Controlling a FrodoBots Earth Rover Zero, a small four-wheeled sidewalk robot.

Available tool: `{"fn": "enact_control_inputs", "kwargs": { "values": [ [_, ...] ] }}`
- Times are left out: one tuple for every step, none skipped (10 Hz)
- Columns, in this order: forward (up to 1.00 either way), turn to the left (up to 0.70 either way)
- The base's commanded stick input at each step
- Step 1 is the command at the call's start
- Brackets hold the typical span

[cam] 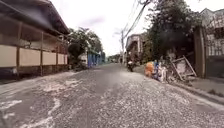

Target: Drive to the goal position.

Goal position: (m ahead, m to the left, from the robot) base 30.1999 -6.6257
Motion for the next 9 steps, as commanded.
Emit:
{"fn": "enact_control_inputs", "kwargs": {
  "values": [
    [0.5, 0.0],
    [0.5, 0.0],
    [0.5, 0.0],
    [0.5, 0.0],
    [0.5, 0.0],
    [0.5, 0.0],
    [0.5, 0.0],
    [0.5, 0.0],
    [0.5, 0.0]
  ]
}}
